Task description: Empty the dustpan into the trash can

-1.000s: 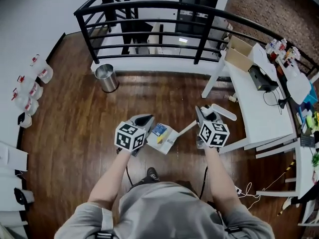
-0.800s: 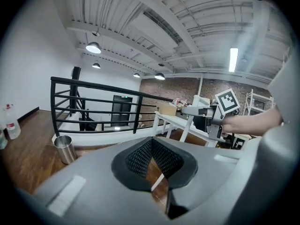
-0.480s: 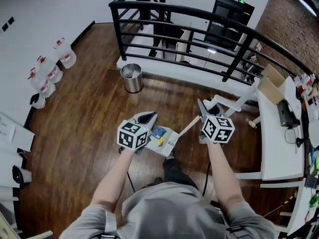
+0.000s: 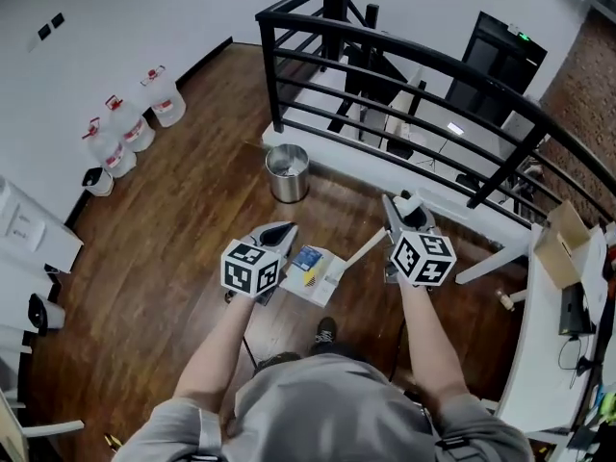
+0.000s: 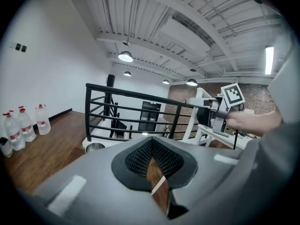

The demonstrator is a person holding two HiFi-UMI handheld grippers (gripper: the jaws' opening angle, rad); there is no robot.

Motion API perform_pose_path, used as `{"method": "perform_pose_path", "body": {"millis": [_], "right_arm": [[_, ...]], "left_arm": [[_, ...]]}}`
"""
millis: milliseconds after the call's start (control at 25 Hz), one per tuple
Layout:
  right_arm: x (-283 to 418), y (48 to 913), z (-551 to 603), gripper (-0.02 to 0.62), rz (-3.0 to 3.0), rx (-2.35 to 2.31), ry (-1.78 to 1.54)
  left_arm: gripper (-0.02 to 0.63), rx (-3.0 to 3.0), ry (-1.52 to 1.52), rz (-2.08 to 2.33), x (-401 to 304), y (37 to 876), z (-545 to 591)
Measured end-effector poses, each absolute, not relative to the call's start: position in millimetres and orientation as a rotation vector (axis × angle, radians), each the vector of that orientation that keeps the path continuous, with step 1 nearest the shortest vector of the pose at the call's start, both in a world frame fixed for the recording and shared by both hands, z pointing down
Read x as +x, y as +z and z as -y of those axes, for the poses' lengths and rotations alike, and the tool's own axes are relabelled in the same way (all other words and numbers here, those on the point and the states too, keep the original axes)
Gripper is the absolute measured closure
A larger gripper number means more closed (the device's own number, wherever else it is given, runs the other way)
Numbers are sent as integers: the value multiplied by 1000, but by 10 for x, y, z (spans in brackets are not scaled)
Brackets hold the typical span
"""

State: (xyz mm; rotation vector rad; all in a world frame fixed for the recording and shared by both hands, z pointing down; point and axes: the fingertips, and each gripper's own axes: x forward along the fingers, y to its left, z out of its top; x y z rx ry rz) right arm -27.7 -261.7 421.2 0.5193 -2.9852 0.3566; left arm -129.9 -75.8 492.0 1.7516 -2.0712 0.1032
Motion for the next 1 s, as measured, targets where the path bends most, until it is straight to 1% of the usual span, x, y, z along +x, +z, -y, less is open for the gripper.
{"method": "perform_pose_path", "body": {"millis": [360, 680, 840, 1000], "right_arm": [[-1658, 3531, 3358, 408, 3099, 401, 280], [-2778, 3325, 3758, 408, 3118, 455, 265], [-3302, 3085, 3957, 408, 3132, 520, 263], [-3703, 2958, 4126, 408, 3133, 598, 264]], "left_arm": [[601, 1657, 108, 2193, -2355, 4670, 1228], [601, 1660, 73, 2172, -3475, 4816, 1499], [601, 1702, 61, 2132, -4124, 4729, 1721], [601, 1739, 43, 2096, -4602, 4680, 1883]]}}
